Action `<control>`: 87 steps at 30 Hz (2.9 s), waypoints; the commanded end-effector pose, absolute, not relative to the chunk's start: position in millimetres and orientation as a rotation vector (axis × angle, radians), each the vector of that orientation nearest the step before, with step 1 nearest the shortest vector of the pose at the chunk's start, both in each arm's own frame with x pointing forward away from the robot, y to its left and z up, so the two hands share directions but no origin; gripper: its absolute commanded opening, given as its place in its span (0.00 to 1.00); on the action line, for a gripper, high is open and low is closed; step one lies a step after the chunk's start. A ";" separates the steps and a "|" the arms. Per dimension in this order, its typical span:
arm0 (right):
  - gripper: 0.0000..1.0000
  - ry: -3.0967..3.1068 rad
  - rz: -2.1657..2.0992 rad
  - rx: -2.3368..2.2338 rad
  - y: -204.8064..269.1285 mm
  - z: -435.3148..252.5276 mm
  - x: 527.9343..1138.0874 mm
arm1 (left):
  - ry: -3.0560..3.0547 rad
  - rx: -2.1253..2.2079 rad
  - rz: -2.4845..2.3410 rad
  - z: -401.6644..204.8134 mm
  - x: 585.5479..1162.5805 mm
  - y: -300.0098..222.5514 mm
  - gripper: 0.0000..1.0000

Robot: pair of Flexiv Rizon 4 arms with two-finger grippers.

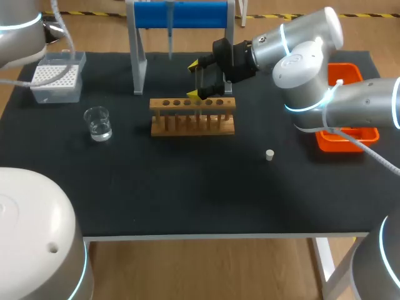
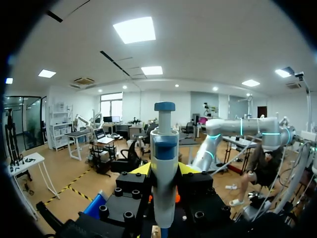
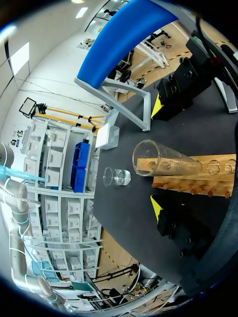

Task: Invert the test tube, pick up the pipette, mount the tip to pipette, aspirate from beaker and dispense into the tube, eject the tip, return the pipette, and cap with the stopper.

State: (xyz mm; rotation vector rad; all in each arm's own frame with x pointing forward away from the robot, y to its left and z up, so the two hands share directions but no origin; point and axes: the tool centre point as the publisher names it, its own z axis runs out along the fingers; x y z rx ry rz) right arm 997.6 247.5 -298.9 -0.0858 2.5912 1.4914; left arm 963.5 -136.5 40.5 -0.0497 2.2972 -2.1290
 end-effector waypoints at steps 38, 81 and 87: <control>1.00 2.596 1.489 -0.089 246.4 -297.7 997.8 | 2.305 0.067 -2.223 36.6 990.4 -164.0 0.00; 1.00 2.596 1.489 -0.089 246.4 -297.7 997.8 | 2.284 0.070 -2.305 2.0 999.6 -180.8 0.00; 1.00 2.596 1.489 -0.089 246.4 -297.7 997.8 | 2.277 0.059 -2.320 -1.5 1000.6 -181.8 0.00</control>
